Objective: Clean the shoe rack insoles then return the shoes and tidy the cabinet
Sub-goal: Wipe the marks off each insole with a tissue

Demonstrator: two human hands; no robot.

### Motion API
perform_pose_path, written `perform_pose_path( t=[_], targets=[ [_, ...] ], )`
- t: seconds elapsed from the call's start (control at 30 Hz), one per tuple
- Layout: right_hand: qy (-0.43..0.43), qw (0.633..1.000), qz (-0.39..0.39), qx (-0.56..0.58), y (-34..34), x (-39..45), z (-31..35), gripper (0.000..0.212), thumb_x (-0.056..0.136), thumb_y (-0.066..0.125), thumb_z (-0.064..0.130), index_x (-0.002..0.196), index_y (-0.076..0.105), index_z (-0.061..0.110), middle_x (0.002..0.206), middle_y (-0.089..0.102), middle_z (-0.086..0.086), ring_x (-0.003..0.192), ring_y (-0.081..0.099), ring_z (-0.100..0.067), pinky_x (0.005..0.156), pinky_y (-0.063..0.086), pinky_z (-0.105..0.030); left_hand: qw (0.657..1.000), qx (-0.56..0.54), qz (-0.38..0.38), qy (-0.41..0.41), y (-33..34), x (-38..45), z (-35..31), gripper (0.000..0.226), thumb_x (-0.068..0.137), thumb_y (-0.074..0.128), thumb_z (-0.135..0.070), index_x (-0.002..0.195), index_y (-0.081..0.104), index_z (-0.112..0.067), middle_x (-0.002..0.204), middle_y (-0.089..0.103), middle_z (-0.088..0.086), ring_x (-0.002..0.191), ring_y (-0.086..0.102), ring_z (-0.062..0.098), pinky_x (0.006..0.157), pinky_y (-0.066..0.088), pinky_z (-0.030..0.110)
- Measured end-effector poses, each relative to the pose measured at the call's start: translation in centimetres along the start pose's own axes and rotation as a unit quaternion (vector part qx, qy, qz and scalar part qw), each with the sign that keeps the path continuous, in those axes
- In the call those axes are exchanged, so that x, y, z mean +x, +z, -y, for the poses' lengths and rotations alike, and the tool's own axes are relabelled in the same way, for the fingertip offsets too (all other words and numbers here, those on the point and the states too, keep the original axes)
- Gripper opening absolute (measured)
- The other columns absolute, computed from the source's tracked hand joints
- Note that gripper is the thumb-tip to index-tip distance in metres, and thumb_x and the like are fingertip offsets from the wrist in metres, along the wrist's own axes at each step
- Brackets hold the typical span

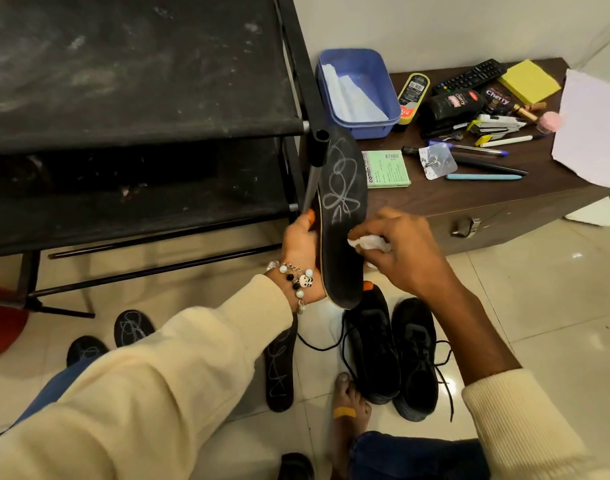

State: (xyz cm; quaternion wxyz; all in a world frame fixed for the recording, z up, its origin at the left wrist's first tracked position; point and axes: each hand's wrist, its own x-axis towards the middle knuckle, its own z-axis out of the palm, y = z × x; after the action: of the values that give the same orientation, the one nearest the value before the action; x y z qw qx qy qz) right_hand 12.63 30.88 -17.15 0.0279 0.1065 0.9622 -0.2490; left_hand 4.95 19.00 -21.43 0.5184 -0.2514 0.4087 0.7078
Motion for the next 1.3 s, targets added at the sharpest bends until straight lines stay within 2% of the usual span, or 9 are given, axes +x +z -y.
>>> perform_pose_path(
  t=[0.17, 0.33, 0.5, 0.67, 0.77, 0.9, 0.97, 1.13, 1.3],
  targets=[
    [-0.078, 0.995, 0.064, -0.023, 0.0, -0.4, 1.2, 0.030, 0.081, 0.069, 0.011, 0.110, 0.071, 0.016, 0.112, 0.063, -0.003, 0.103, 0.057, -0.016, 0.082, 0.030, -0.011, 0.999, -0.006, -0.010, 0.031, 0.7, 0.0, 0.1, 0.061, 0.092, 0.040, -0.063, 0.115, 0.066, -0.013, 0.106, 0.070, 0.015, 0.094, 0.067, 0.031, 0.074, 0.054, 0.038],
    [-0.090, 0.990, 0.079, 0.072, 0.1, -0.8, 1.4, 0.027, 0.075, 0.075, 0.010, 0.101, 0.074, 0.020, 0.100, 0.068, 0.009, 0.091, 0.059, -0.001, 0.081, 0.041, -0.006, 0.998, 0.036, -0.040, 0.038, 0.5, 0.2, 0.3, 0.054, 0.096, 0.041, -0.051, 0.127, 0.060, -0.010, 0.127, 0.062, 0.017, 0.118, 0.058, 0.034, 0.101, 0.045, 0.044],
    [-0.010, 0.985, -0.096, 0.141, 1.4, -0.1, 1.8, 0.019, 0.074, 0.074, 0.005, 0.092, 0.069, 0.012, 0.086, 0.066, 0.008, 0.080, 0.062, -0.008, 0.074, 0.051, -0.028, 0.998, 0.015, -0.030, 0.048, 0.6, 0.1, 0.9, 0.053, 0.097, 0.038, -0.052, 0.122, 0.062, -0.011, 0.120, 0.064, 0.017, 0.106, 0.062, 0.032, 0.092, 0.049, 0.040],
    [0.018, 0.969, -0.174, 0.174, 1.8, 0.5, 1.8, 0.025, 0.076, 0.073, 0.007, 0.094, 0.055, 0.010, 0.085, 0.065, -0.001, 0.076, 0.062, -0.016, 0.069, 0.052, -0.031, 0.999, -0.002, -0.008, 0.039, 0.9, 0.1, 1.7, 0.056, 0.093, 0.037, -0.062, 0.114, 0.065, -0.019, 0.124, 0.064, 0.015, 0.116, 0.058, 0.030, 0.106, 0.040, 0.042],
    [-0.004, 0.973, -0.132, 0.191, 1.7, 0.3, 1.9, 0.033, 0.074, 0.075, 0.008, 0.096, 0.051, 0.013, 0.084, 0.064, 0.001, 0.075, 0.062, -0.010, 0.066, 0.050, -0.023, 0.999, 0.019, -0.028, 0.041, 0.7, 0.2, 1.6, 0.055, 0.094, 0.036, -0.062, 0.098, 0.069, -0.018, 0.098, 0.071, 0.013, 0.090, 0.067, 0.027, 0.081, 0.053, 0.036],
    [-0.004, 0.978, -0.005, 0.208, 1.5, -0.1, 1.8, 0.040, 0.070, 0.077, 0.011, 0.095, 0.049, 0.021, 0.083, 0.067, 0.005, 0.077, 0.065, -0.009, 0.073, 0.055, -0.038, 0.999, 0.003, -0.048, 0.021, 0.2, 0.3, 1.3, 0.057, 0.094, 0.038, -0.060, 0.091, 0.068, -0.012, 0.072, 0.071, 0.012, 0.065, 0.068, 0.026, 0.059, 0.053, 0.030],
    [-0.002, 0.980, 0.003, 0.201, 1.6, -0.1, 1.8, 0.040, 0.070, 0.078, 0.012, 0.094, 0.048, 0.021, 0.082, 0.067, 0.005, 0.076, 0.065, -0.009, 0.072, 0.055, -0.040, 0.999, 0.007, -0.050, 0.017, 0.2, 0.2, 1.3, 0.055, 0.095, 0.038, -0.058, 0.102, 0.068, -0.012, 0.080, 0.071, 0.011, 0.072, 0.067, 0.026, 0.063, 0.053, 0.031],
    [0.020, 0.979, -0.125, 0.159, 1.9, 0.3, 1.8, 0.033, 0.074, 0.075, 0.008, 0.096, 0.050, 0.009, 0.083, 0.063, -0.001, 0.074, 0.062, -0.017, 0.068, 0.052, -0.038, 0.997, 0.027, -0.058, 0.032, 0.4, -0.1, 1.9, 0.053, 0.096, 0.041, -0.054, 0.123, 0.064, -0.015, 0.120, 0.065, 0.016, 0.108, 0.064, 0.034, 0.093, 0.050, 0.045],
    [0.003, 0.978, -0.119, 0.170, 2.0, 0.2, 1.6, 0.035, 0.073, 0.076, 0.009, 0.095, 0.049, 0.012, 0.083, 0.064, 0.002, 0.073, 0.063, -0.012, 0.064, 0.051, -0.028, 0.999, 0.014, -0.031, 0.018, 0.1, -0.1, 2.0, 0.053, 0.095, 0.040, -0.057, 0.116, 0.067, -0.016, 0.087, 0.073, 0.013, 0.068, 0.072, 0.027, 0.057, 0.057, 0.034]
  ],
)
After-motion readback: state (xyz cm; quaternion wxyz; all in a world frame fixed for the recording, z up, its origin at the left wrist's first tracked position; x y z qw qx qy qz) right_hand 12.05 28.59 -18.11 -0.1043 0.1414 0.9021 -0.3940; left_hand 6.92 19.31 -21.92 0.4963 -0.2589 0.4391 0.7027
